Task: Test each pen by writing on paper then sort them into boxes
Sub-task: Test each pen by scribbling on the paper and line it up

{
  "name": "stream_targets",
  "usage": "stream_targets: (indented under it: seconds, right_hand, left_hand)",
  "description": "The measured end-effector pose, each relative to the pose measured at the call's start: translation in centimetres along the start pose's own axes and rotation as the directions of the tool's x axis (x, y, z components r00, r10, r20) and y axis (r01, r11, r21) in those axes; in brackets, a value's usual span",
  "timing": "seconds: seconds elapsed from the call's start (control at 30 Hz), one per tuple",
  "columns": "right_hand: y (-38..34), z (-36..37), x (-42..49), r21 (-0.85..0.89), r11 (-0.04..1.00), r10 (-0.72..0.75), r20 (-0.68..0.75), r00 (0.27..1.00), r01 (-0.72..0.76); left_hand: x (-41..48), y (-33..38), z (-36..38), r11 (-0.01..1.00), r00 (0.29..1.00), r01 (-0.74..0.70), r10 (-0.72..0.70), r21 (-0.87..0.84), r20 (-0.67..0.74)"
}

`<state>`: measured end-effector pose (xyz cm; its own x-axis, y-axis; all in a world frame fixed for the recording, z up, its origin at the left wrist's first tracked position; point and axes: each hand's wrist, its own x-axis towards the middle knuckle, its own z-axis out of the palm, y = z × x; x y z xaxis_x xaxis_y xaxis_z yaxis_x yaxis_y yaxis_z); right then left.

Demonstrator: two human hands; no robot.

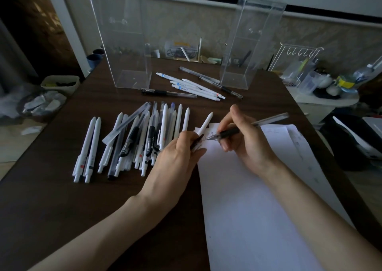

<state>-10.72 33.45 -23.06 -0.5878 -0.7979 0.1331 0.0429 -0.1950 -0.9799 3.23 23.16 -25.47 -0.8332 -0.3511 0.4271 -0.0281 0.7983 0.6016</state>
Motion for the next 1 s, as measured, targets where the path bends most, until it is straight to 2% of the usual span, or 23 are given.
stream_targets:
  seconds: [0.1,0.23,0.33,0.43,0.57,0.73,1.0]
  right_hand:
    - [0.0,0.3,-0.1,-0.044,0.999,0.009,-0.024,1.0,-0.01]
    - [-0.3,0.6,-0.3,-0.098,0.995,0.016,0.048,0.999,-0.011]
    - [0.0,1.6,-0.4,-0.072,0.997,0.04,0.067,0.997,-0.036]
    - [-0.1,2.4,-0.3,-0.03,0.999,0.016,0.05,0.999,-0.015]
    - [-0.9,1.5,-0.2,0.003,0.998,-0.056,-0.055,0.997,0.056]
    - [-1.1,0.2,0.0,0.041,0.997,-0.064,-0.142,0.988,0.07]
    - [-0.4,0.9,-0.3,-0.08,0.995,-0.063,-0.066,0.996,0.058]
  left_hand:
    - [-0.2,0.1,-0.2,1.0,0.999,-0.022,0.023,0.017,-0.023]
    - [0.0,0.4,-0.3,0.993,0.993,-0.103,0.106,0.062,-0.044]
    - [-0.1,0.4,-0.4,0.985,0.985,-0.162,0.164,0.06,-0.045]
    - [-0.2,0.4,-0.6,0.994,0.989,-0.11,0.111,0.02,-0.093]
    - [0.0,0.6,-0.6,0.992,0.984,-0.086,0.1,0.097,-0.147]
    - [0.0,0.6,-0.8,0.999,0.986,-0.012,0.017,0.03,-0.165]
    - [0.0,0.4,-0.6,0.995,0.987,-0.086,0.092,0.048,-0.134]
